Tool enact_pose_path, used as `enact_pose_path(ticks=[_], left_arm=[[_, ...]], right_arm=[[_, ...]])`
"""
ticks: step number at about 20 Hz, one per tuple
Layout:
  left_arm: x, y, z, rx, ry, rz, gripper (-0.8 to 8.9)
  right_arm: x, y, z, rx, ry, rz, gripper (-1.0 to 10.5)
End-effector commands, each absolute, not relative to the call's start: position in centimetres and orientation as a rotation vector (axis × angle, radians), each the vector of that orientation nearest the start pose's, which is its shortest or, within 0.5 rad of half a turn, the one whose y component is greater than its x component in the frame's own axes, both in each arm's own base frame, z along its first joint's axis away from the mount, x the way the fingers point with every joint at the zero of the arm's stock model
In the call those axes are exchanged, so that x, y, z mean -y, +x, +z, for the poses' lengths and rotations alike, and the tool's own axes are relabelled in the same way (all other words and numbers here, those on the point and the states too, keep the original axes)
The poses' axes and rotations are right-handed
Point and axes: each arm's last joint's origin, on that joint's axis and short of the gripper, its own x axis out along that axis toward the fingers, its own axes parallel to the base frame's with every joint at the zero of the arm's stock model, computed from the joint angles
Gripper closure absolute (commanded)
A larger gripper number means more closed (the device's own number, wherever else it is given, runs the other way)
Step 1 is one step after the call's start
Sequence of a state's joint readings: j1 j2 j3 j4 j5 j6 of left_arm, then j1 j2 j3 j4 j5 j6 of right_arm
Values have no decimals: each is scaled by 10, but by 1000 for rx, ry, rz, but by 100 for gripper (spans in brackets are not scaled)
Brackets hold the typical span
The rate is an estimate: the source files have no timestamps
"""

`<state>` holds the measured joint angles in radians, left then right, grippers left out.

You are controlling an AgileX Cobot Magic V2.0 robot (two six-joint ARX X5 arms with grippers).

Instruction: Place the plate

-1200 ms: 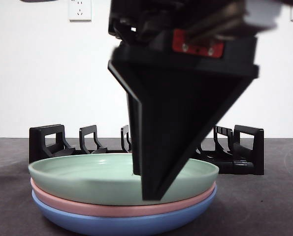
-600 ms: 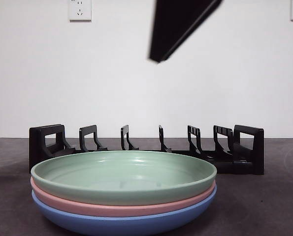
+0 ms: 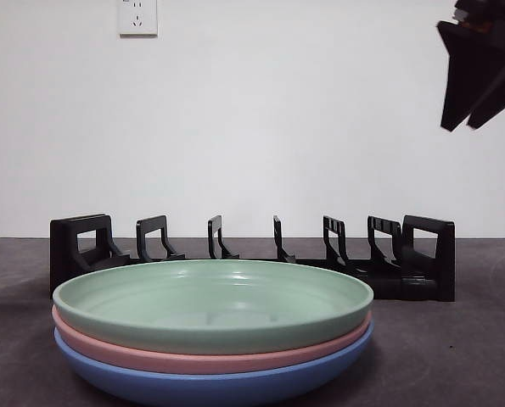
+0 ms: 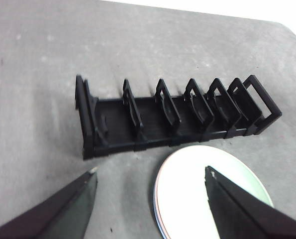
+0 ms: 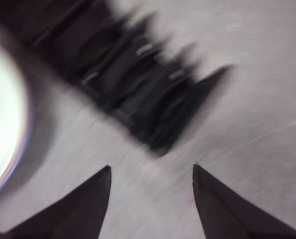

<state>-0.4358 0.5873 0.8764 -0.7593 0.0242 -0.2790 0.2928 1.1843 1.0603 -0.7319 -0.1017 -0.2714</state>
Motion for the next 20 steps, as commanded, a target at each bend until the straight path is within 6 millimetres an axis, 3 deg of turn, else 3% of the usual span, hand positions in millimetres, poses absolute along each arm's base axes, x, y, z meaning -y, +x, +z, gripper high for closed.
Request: enact_pose_path(ticks=[1,7,8,9,20], left_arm=[[48,100,338,-502,-143,-392,469],[49,103,336,-524,-139,-388,485],[49,102,336,-521,-139,-390,623],[48,102,336,-521,-141,-391,808],[48,101,338,-496,-134,-396,806]], right_arm=[[-61,234,314,-711,-205,470,688],[-55,241,320,-633,-155,451,690],[-55,241,320,-637,-153,445,852],[-55,242,321,-626,-153,445,923],[-56,245,327,-547,-148,442,927]])
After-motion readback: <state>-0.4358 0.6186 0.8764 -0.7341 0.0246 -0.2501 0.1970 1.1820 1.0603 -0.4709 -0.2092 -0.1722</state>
